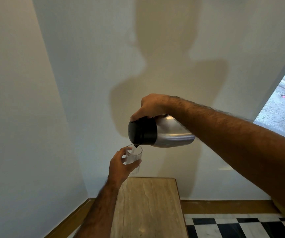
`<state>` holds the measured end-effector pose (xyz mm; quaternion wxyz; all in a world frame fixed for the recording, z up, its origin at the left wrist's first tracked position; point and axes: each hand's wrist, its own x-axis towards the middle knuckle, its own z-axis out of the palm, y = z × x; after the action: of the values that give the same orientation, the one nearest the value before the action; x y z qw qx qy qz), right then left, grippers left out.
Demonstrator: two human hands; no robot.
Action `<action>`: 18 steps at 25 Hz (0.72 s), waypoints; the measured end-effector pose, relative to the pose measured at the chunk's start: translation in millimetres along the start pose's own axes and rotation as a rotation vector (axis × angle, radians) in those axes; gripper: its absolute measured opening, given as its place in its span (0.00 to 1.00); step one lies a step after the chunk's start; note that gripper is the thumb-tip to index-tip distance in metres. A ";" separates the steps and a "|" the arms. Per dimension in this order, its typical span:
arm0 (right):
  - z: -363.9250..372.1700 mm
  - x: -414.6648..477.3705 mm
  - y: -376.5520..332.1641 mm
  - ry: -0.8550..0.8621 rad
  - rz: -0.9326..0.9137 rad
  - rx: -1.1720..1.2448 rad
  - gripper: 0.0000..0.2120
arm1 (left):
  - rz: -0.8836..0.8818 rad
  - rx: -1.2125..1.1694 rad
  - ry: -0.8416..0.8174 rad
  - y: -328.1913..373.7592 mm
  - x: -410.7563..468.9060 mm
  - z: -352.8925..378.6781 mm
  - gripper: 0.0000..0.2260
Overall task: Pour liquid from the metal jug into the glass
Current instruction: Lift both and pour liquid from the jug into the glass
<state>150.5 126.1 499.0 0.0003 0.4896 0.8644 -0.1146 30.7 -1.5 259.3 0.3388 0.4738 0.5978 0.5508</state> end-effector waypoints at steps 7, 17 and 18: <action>-2.9 -2.1 0.3 0.000 -0.004 0.003 0.27 | -0.011 0.000 -0.001 -4.0 -0.1 -0.4 0.29; 0.5 2.7 -0.6 -0.023 -0.022 -0.027 0.27 | -0.012 -0.032 -0.002 -6.4 2.1 0.6 0.25; 0.3 3.3 -0.5 -0.022 -0.022 -0.023 0.27 | -0.010 -0.035 -0.001 -6.8 2.6 0.3 0.25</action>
<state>148.3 128.5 498.4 0.0142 0.4786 0.8709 -0.1103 28.9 1.4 252.9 0.3503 0.4650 0.5903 0.5591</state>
